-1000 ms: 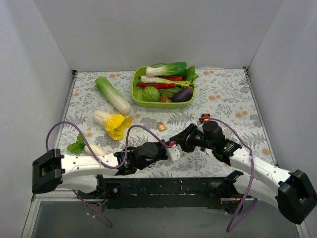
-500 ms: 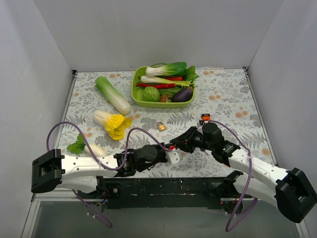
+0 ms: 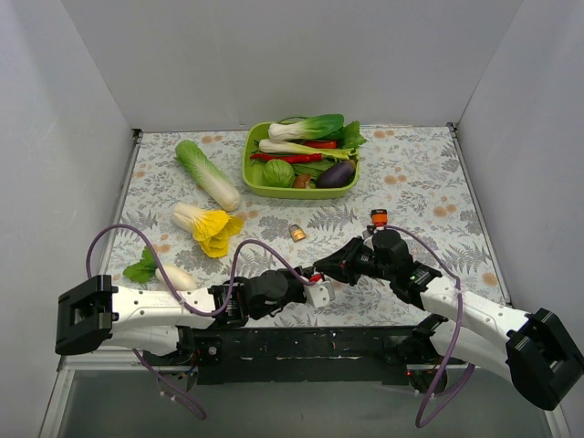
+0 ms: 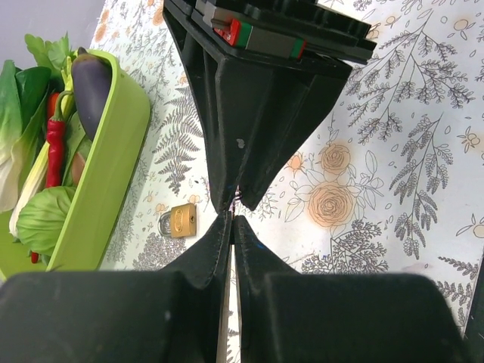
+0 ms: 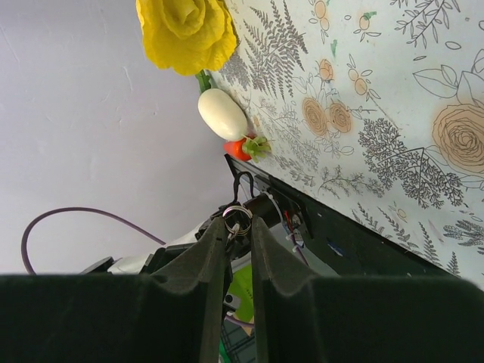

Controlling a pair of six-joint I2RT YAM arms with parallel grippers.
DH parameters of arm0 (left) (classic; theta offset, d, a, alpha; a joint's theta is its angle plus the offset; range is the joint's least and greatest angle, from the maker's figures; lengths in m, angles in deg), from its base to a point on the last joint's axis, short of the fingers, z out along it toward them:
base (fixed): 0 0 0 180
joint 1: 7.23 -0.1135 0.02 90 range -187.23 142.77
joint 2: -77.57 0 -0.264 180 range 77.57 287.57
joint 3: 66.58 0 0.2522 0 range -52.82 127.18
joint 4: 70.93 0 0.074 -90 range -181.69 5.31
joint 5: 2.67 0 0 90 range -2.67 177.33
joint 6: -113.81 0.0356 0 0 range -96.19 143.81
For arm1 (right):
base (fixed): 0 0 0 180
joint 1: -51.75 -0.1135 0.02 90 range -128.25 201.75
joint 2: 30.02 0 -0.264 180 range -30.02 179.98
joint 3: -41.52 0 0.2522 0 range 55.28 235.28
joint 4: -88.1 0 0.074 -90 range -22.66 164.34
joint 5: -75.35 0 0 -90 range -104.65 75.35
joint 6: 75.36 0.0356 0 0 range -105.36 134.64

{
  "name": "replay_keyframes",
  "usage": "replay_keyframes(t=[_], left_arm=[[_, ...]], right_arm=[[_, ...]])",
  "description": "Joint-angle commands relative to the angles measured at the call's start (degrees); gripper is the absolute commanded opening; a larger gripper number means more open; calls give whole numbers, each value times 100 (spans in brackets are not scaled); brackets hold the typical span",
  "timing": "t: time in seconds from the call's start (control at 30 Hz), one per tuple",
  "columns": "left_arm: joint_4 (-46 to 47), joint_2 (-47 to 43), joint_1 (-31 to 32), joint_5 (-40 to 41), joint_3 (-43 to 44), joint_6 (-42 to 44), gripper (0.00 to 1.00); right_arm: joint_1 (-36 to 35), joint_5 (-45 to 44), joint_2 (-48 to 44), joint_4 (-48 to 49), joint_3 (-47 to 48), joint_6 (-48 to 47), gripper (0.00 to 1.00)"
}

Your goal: Unlock with the key

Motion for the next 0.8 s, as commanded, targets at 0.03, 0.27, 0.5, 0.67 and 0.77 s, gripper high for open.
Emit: replay_keyframes(t=[0.03,0.27,0.5,0.67,0.77], left_arm=[[173,-69,116,209,-61,142,0],[173,10,292,262,-105,221,4],[305,256,573,596,-237,572,3],[384,344,687,737,-307,705,3],[411,458,705,833,-290,844,4]], right_arm=[[26,-159,-75,247,-32,68,1],[26,-229,-154,386,-163,314,1],[26,-238,-242,554,-304,526,1],[26,-221,-242,537,-322,534,1],[26,-203,-250,580,-348,534,1]])
